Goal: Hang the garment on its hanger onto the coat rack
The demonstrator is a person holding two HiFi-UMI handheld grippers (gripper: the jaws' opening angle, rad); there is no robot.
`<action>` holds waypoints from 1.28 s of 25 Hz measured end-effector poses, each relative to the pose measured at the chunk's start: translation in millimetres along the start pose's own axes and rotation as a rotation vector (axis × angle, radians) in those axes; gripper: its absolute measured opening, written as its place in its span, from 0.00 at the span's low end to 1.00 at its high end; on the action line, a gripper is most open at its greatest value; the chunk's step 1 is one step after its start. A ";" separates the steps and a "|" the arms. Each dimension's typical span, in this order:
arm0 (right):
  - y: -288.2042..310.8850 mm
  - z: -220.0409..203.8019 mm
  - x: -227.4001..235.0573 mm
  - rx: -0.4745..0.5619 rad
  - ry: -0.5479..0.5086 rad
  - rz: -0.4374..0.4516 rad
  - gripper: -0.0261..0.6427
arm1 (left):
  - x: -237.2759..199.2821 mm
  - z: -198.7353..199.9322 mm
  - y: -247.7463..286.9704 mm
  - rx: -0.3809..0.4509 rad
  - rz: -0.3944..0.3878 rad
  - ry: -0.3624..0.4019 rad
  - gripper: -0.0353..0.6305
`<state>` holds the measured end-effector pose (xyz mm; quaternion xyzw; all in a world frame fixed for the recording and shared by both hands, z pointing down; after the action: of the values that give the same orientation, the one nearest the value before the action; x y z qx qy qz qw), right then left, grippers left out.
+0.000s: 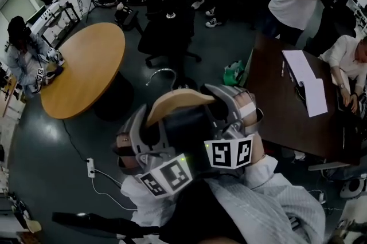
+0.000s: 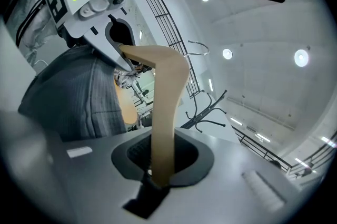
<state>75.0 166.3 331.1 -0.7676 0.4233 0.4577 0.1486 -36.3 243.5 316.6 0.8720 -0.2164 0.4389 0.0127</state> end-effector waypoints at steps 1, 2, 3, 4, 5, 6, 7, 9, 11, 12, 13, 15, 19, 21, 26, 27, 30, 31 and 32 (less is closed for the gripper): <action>13.9 4.9 0.0 -0.010 0.001 -0.008 0.10 | -5.3 -9.6 11.4 0.007 -0.006 -0.003 0.17; 25.9 8.1 0.8 -0.019 0.000 -0.015 0.10 | -9.2 -16.9 21.6 0.013 -0.011 -0.006 0.17; 36.8 10.2 1.9 -0.027 0.000 -0.021 0.10 | -12.3 -23.1 31.5 0.020 -0.017 -0.008 0.17; 47.7 11.5 2.4 -0.036 0.002 -0.026 0.10 | -14.6 -29.3 41.4 0.027 -0.024 -0.007 0.17; 58.7 12.4 1.7 -0.048 0.006 -0.029 0.10 | -16.2 -36.2 51.0 0.034 -0.034 -0.006 0.17; 69.5 13.0 -0.3 -0.061 0.011 -0.028 0.10 | -17.0 -44.0 60.0 0.039 -0.047 -0.006 0.17; 80.3 13.2 -3.0 -0.076 0.015 -0.025 0.10 | -17.3 -52.3 68.6 0.043 -0.060 -0.007 0.17; 101.6 12.2 -7.4 -0.104 0.021 -0.021 0.10 | -16.4 -67.6 85.7 0.051 -0.080 -0.011 0.17; 120.2 4.4 -7.2 -0.127 0.029 -0.020 0.10 | -10.3 -75.8 104.2 0.057 -0.094 -0.009 0.17; 128.2 -2.6 -5.1 -0.134 0.035 -0.020 0.10 | -5.2 -76.8 114.1 0.060 -0.101 -0.007 0.17; 135.9 -10.4 -2.0 -0.138 0.040 -0.021 0.10 | 0.4 -76.6 124.5 0.063 -0.108 -0.004 0.17; 152.5 -25.0 6.6 -0.140 0.046 -0.028 0.10 | 9.9 -75.5 147.1 0.071 -0.114 -0.001 0.17; 200.4 -45.5 37.8 -0.130 0.038 -0.048 0.10 | 16.0 -73.9 207.4 0.082 -0.104 -0.003 0.17; 226.2 -54.8 59.1 -0.119 0.033 -0.064 0.10 | 16.1 -69.8 241.6 0.093 -0.100 -0.004 0.17; 277.8 -80.0 115.9 -0.104 0.011 -0.109 0.11 | 18.0 -49.9 320.9 0.122 -0.083 -0.016 0.17; 285.9 -85.0 127.2 -0.099 0.004 -0.120 0.11 | 18.7 -45.1 335.2 0.129 -0.077 -0.020 0.17; 308.0 -103.0 158.9 -0.087 -0.017 -0.144 0.11 | 24.6 -29.6 375.4 0.146 -0.059 -0.029 0.17; 314.1 -109.4 168.7 -0.083 -0.021 -0.149 0.11 | 27.3 -24.1 387.3 0.153 -0.054 -0.031 0.17; 319.8 -115.3 178.0 -0.080 -0.026 -0.155 0.11 | 29.7 -19.0 398.3 0.159 -0.050 -0.033 0.17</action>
<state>-70.2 -187.3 296.5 -0.7976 0.3419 0.4711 0.1583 -190.1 -124.2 284.4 0.8824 -0.1590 0.4400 -0.0492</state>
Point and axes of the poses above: the fingertips, and each gripper's own axes: y forward along the fingers, x to its right, z out of its top, the point moved 4 cm from there along -y, backward along the fingers, and after that the axes turned 13 degrees about z, right-handed, at the moved point
